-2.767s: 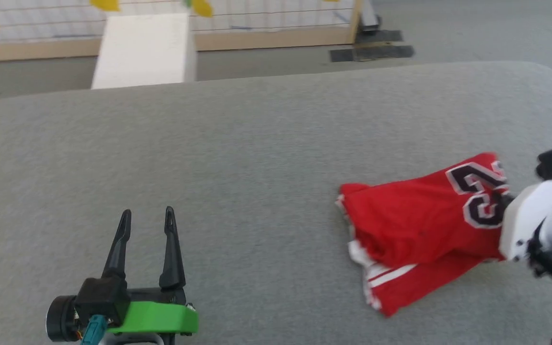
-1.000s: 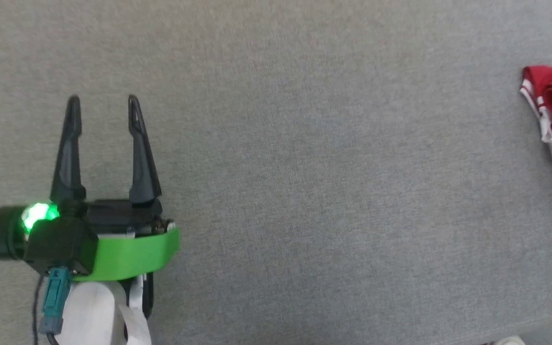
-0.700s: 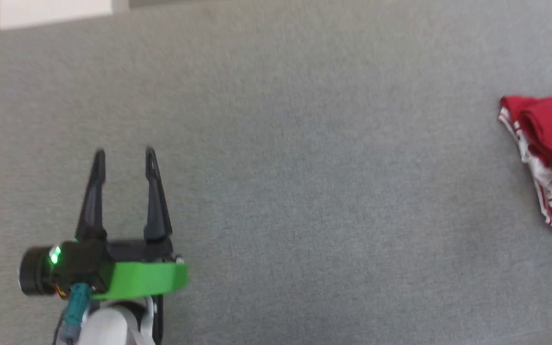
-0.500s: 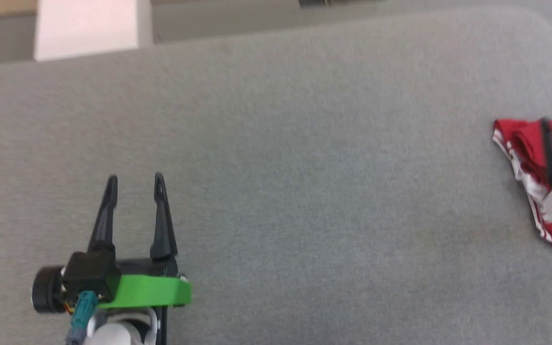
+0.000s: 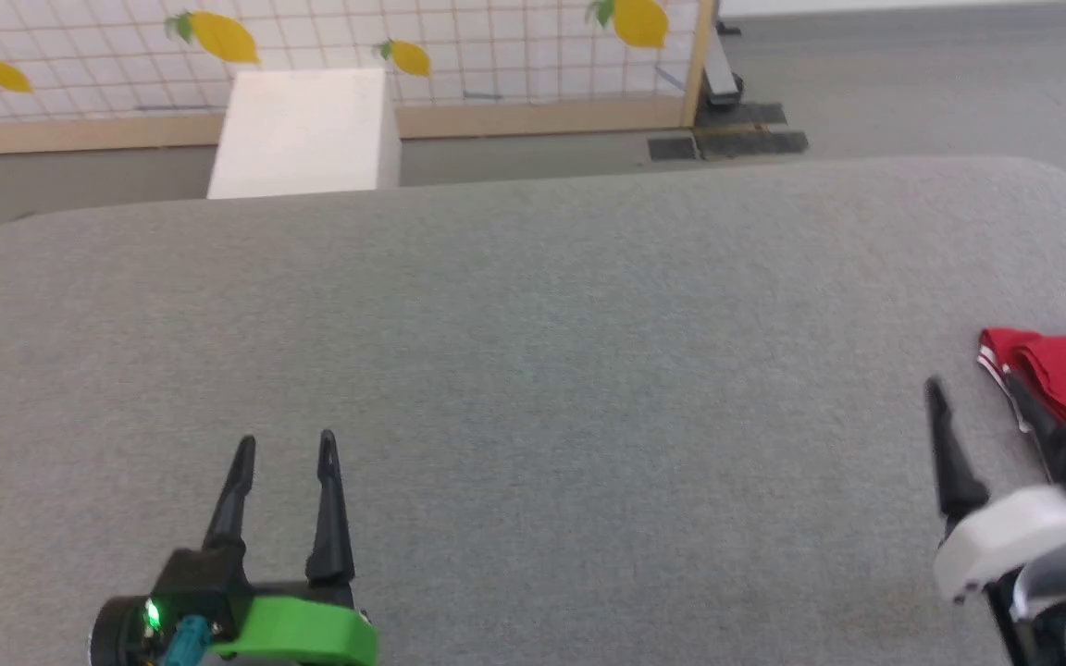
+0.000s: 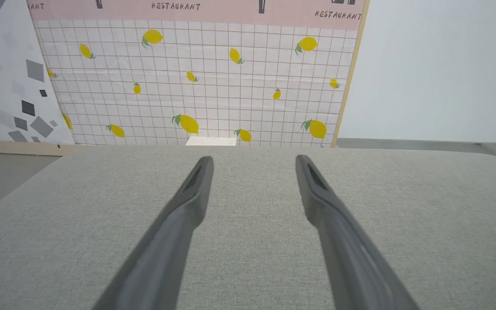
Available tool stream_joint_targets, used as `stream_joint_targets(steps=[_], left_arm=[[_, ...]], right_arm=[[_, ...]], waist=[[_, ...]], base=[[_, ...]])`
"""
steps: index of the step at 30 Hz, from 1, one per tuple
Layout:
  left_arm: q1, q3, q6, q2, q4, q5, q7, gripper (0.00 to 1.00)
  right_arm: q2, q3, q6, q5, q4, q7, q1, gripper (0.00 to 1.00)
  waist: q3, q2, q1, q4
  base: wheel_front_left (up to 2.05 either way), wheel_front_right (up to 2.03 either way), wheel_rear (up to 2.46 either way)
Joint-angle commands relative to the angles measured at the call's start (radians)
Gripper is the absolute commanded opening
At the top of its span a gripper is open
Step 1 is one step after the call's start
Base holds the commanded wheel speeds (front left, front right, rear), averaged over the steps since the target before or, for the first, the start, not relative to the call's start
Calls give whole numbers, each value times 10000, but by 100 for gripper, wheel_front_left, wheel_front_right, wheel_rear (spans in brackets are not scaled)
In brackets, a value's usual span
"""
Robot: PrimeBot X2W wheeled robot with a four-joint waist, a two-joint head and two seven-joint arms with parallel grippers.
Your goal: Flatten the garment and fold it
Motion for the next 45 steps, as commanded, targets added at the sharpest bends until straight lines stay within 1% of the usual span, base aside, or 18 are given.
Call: stream_joint_targets(steps=[1, 7, 14, 15, 45], left_arm=[[210, -77, -53, 6, 46, -70, -111, 100], [541, -235, -122, -151, 494, -178, -267, 100], [565, -353, -290, -246, 961, -313, -338, 100], [469, -343, -274, -186, 995, -307, -265, 0], [156, 49, -517, -322, 1025, 153, 272, 0]], right_arm=[[151, 35, -13, -292, -191, -156, 333, 100], [670, -176, -13, -1033, -459, -731, 953, 100], [839, -242, -13, -1148, -172, -945, 1318, 100], [821, -240, 2, -1066, -155, -880, 1239, 0], [825, 97, -1, -1009, -118, -805, 1086, 0]], waist=[[-347, 0, 1, 343], [-475, 0, 1, 386], [-635, 0, 1, 461], [-629, 0, 1, 452], [-639, 0, 1, 480]], base=[[0, 0, 0], [0, 0, 0], [0, 0, 0], [0, 0, 0], [0, 0, 0]])
